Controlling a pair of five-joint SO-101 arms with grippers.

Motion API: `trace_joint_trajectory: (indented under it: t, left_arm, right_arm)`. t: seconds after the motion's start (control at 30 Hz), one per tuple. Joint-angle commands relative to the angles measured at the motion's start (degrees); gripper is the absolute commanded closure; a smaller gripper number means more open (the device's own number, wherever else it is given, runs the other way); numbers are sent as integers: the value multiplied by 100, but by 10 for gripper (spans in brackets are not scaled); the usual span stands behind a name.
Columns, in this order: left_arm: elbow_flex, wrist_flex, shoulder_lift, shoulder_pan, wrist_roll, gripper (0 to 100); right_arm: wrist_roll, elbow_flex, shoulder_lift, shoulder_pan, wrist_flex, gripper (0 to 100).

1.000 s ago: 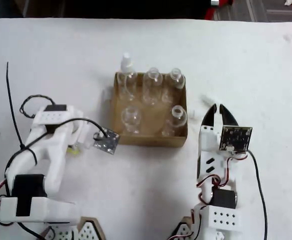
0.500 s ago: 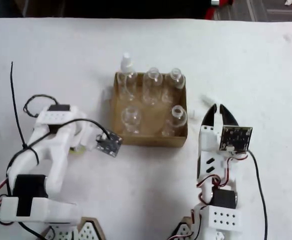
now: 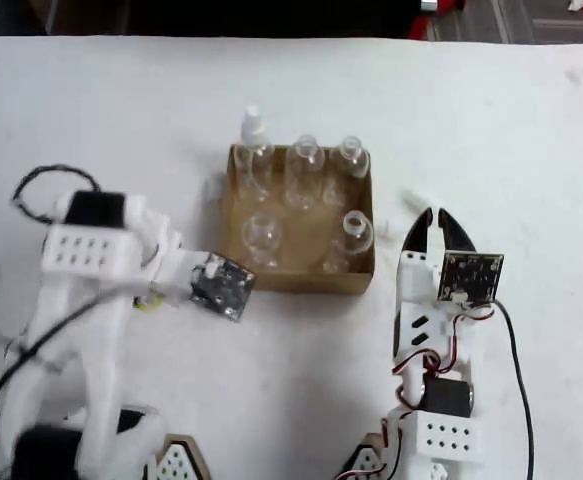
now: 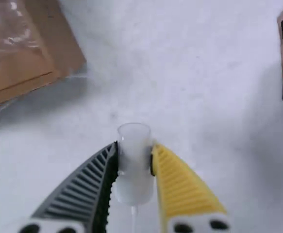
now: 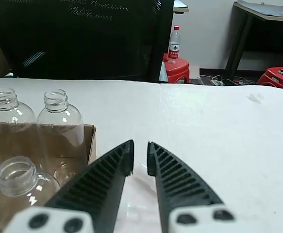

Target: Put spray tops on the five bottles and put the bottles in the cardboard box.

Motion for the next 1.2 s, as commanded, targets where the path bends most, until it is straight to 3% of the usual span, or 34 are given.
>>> trace_joint_trajectory:
  t: [0.0, 0.23, 0.43, 0.57, 0.77, 0.9, 0.97, 1.17]
  left_arm:
    - [-730, 404, -1508, 637, 2189, 977]
    - [-1169, -1424, -3046, 1657, 7262, 977]
    - [-1169, -2840, -3451, 1596, 10215, 976]
    - [-1152, -3349, -3459, 1912, 10690, 976]
    - [-360, -4009, -3459, 2123, 10646, 976]
    - [607, -5055, -3512, 2185, 9574, 977]
    - [1029, -5732, -3512, 2290, 9468, 977]
    - [1670, -8114, -3380, 2308, 11393, 977]
  right_arm:
    - [97, 62, -13, -57, -154, 959]
    - [97, 62, -13, -48, -154, 959]
    - [97, 62, -13, -48, -154, 959]
    - [97, 62, -13, -48, -154, 959]
    - [97, 62, -13, -48, -154, 959]
    - [97, 62, -13, -48, -154, 959]
    - [97, 62, -13, -48, -154, 959]
    - [97, 62, -13, -48, -154, 959]
